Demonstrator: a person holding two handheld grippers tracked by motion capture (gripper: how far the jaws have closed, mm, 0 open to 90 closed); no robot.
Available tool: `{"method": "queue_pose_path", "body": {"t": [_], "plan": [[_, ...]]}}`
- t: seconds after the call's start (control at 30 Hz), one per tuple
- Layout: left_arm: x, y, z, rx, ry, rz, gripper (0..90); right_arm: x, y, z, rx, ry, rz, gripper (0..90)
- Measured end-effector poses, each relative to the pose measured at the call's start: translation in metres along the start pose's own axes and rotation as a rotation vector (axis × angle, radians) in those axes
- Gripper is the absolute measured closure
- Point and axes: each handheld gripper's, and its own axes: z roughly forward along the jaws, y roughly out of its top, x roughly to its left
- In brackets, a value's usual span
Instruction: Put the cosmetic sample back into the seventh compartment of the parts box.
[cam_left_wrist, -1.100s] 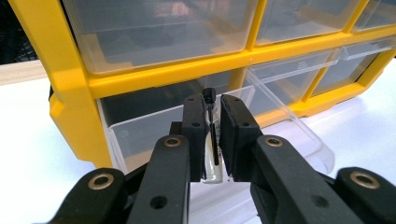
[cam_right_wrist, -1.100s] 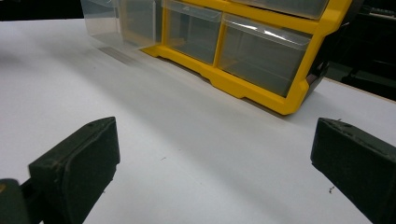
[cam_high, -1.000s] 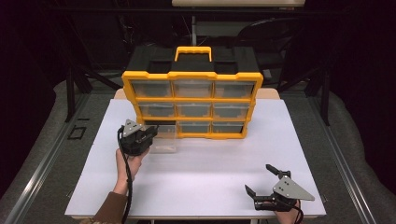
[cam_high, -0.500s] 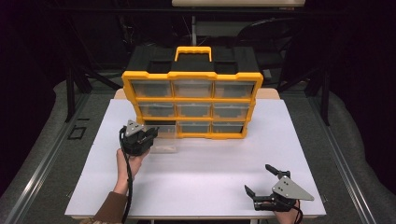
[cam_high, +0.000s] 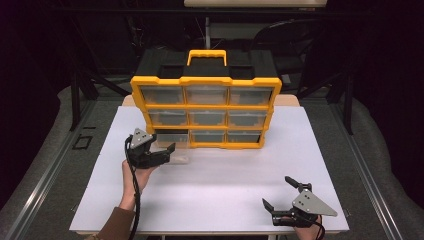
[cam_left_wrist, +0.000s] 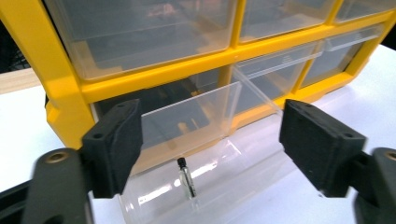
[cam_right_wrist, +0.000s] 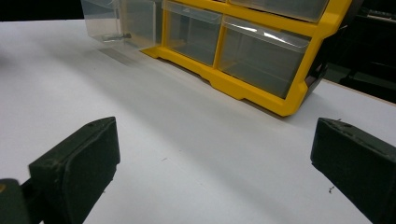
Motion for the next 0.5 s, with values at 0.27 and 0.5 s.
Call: {"method": "queue_pose_path", "body": {"t": [0.27, 0.5], "plan": [[-0.003, 0.0, -0.02, -0.032, -0.013, 0.011, 10.0, -0.001, -0.001, 0.001, 0.011, 0.005, 0.004, 0.5], [-0.001, -0.006, -0.038, -0.035, -0.01, 0.029, 1.5, 0.001, -0.001, 0.002, 0.012, 0.012, 0.008, 0.5]]}}
